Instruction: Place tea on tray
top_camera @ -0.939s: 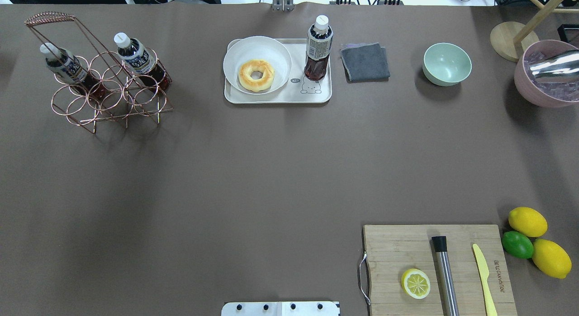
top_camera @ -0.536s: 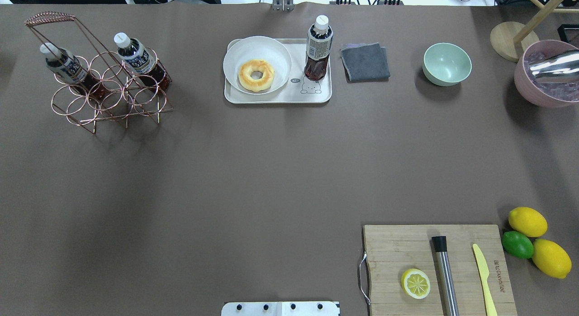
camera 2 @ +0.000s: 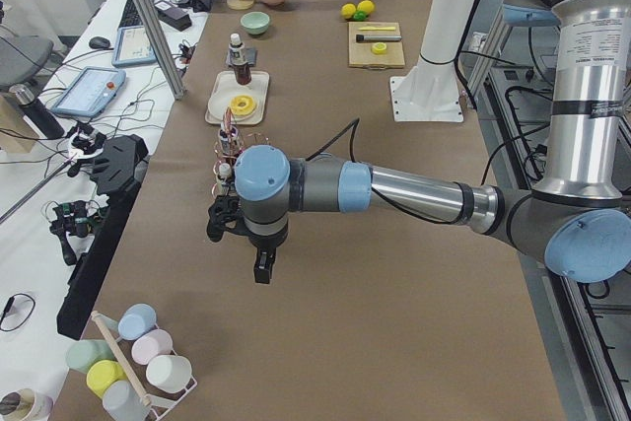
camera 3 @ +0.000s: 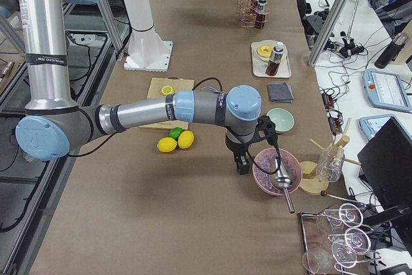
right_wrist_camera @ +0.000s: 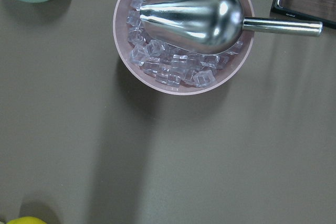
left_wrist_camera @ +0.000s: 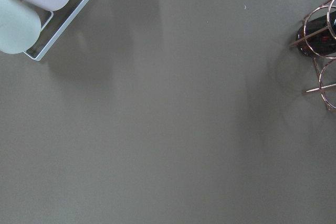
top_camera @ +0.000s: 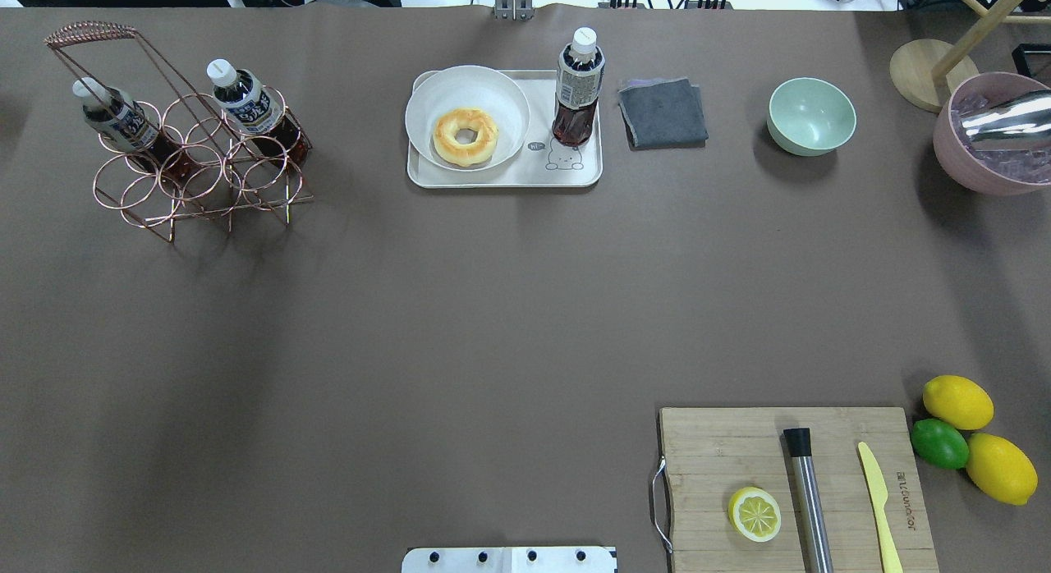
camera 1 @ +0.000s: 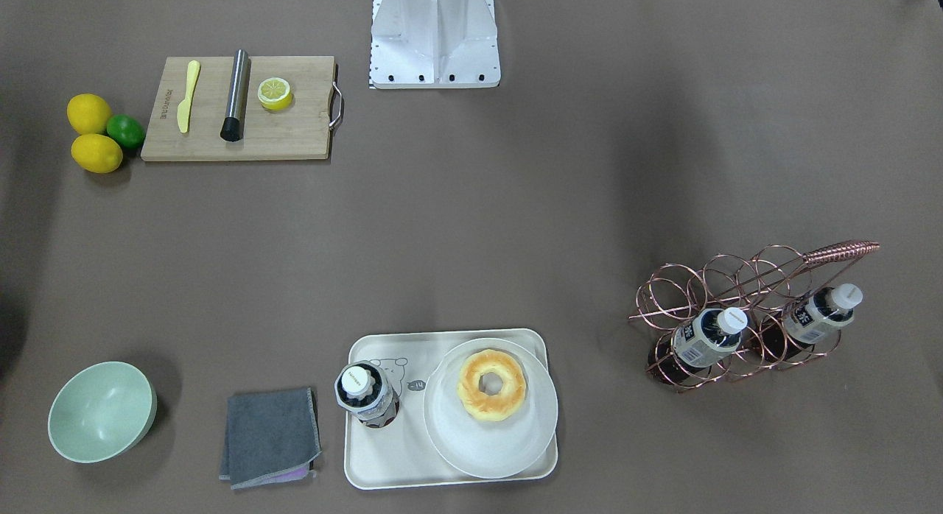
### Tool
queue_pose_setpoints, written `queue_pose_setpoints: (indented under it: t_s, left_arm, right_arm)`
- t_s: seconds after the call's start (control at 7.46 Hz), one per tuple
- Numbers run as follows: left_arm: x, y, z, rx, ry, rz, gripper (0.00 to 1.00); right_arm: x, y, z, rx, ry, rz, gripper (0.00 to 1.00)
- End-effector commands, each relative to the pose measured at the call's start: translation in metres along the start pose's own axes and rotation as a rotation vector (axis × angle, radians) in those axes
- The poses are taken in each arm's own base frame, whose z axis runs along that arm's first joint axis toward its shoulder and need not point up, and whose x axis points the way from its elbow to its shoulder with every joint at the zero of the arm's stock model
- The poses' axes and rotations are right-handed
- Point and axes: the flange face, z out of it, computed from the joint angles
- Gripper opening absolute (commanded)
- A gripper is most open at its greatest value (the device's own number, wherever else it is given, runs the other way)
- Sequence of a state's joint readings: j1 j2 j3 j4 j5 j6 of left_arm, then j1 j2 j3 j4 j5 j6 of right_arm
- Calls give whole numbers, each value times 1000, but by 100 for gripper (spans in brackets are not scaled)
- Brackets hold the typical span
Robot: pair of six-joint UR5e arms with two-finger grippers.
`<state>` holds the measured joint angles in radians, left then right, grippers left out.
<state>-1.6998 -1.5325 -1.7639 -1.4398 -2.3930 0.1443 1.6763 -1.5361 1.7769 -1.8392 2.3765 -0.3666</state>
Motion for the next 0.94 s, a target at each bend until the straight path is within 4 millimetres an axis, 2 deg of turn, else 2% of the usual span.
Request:
queue_pose_setpoints:
  t_s: [0.0,0.8]
  left_arm:
    - [-6,4,0,6,8,-4,97]
    - [-17,12,-3,20,37,9,97]
  right_arm:
    - [0,0,0,0,0,-1,100]
    - [3,3,4,-7,-2,6,100]
